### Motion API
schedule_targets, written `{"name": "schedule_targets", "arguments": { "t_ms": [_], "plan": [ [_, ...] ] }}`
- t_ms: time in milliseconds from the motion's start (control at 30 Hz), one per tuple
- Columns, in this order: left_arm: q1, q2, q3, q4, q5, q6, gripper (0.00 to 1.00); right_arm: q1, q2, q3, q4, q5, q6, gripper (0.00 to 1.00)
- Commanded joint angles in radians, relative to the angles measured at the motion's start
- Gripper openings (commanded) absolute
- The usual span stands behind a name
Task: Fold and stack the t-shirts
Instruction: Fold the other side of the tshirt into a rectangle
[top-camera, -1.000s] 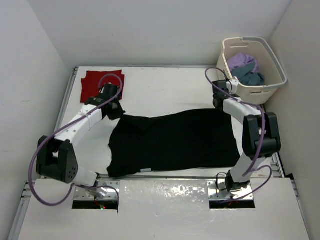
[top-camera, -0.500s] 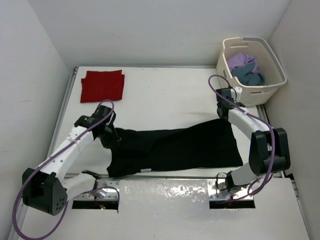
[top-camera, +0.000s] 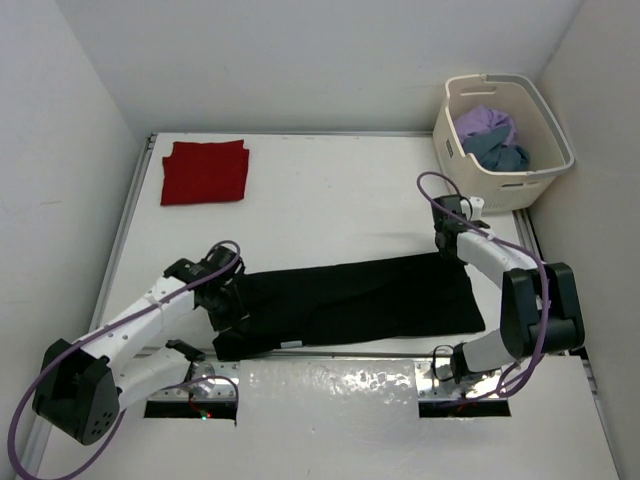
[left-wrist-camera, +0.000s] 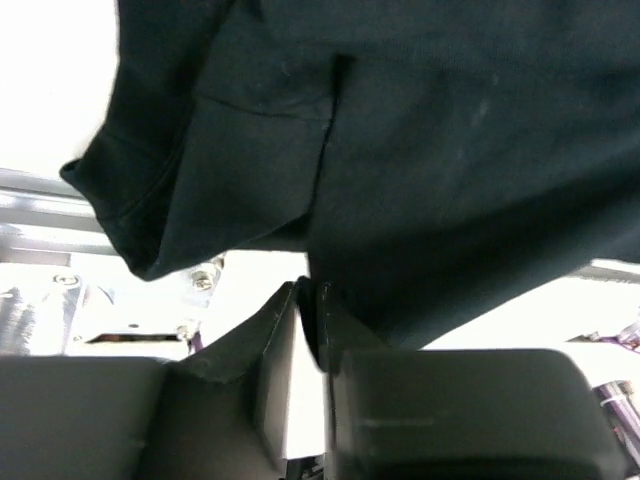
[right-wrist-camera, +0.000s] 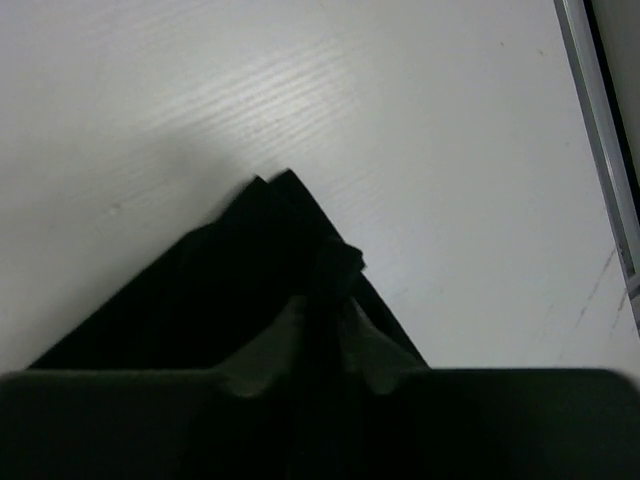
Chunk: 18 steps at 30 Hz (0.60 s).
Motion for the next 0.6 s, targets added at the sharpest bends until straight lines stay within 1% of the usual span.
{"name": "schedule_targets", "arguments": {
  "t_ms": [0, 33, 67, 100, 167, 200, 233, 267, 300, 333, 367, 400, 433, 467, 500, 567],
  "plan": [
    [-0.040, -0.019, 0.004, -0.004, 0.034, -0.039, 0.23, 0.001, -0.028, -0.010, -0.049, 0.048, 0.045, 0.23],
    [-0.048, -0.018, 0.001, -0.003, 0.040, -0.042, 0.36, 0.001, -0.028, -0.013, -0.059, 0.070, 0.056, 0.43],
    [-0.051, -0.016, 0.004, -0.004, 0.038, -0.037, 0.86, 0.000, -0.030, -0.017, -0.062, 0.077, 0.057, 0.59],
    [-0.051, -0.010, 0.012, -0.010, 0.028, -0.033, 0.98, 0.000, -0.031, -0.011, -0.068, 0.080, 0.060, 0.75],
    [-0.053, 0.019, 0.074, -0.033, -0.008, -0.011, 1.00, 0.000, -0.050, 0.027, -0.075, 0.064, 0.048, 0.82],
    [-0.053, 0.039, 0.140, -0.035, -0.015, 0.024, 1.00, 0.000, -0.059, 0.047, -0.083, 0.058, 0.031, 0.85],
    [-0.053, 0.053, 0.188, -0.042, -0.037, 0.036, 1.00, 0.000, -0.070, 0.064, -0.083, 0.045, 0.017, 0.91],
    [-0.053, 0.066, 0.244, -0.073, -0.091, 0.055, 1.00, 0.000, -0.093, 0.093, -0.086, 0.036, 0.010, 0.92],
    [-0.053, 0.095, 0.362, -0.088, -0.123, 0.090, 1.00, 0.001, -0.103, 0.107, -0.086, 0.025, -0.004, 0.93],
    [-0.053, 0.105, 0.413, -0.098, -0.146, 0.107, 1.00, 0.000, -0.113, 0.116, -0.083, -0.022, -0.007, 0.99],
    [-0.053, 0.111, 0.456, -0.093, -0.189, 0.118, 1.00, 0.001, -0.125, 0.125, -0.073, -0.060, -0.009, 0.99],
    [-0.053, 0.111, 0.496, -0.067, -0.194, 0.131, 1.00, 0.000, -0.130, 0.118, -0.051, -0.109, -0.032, 0.99],
    [-0.053, 0.111, 0.495, -0.026, -0.187, 0.139, 1.00, 0.001, -0.134, 0.107, -0.031, -0.160, -0.029, 0.99],
    [-0.053, 0.114, 0.486, 0.023, -0.164, 0.141, 1.00, 0.001, -0.137, 0.093, 0.018, -0.268, -0.030, 0.99],
    [-0.053, 0.132, 0.446, 0.112, -0.127, 0.138, 1.00, 0.001, -0.140, 0.064, 0.050, -0.333, -0.038, 0.99],
    [-0.053, 0.160, 0.392, 0.212, -0.082, 0.133, 1.00, 0.001, -0.136, 0.035, 0.116, -0.425, -0.032, 0.99]
  ]
}}
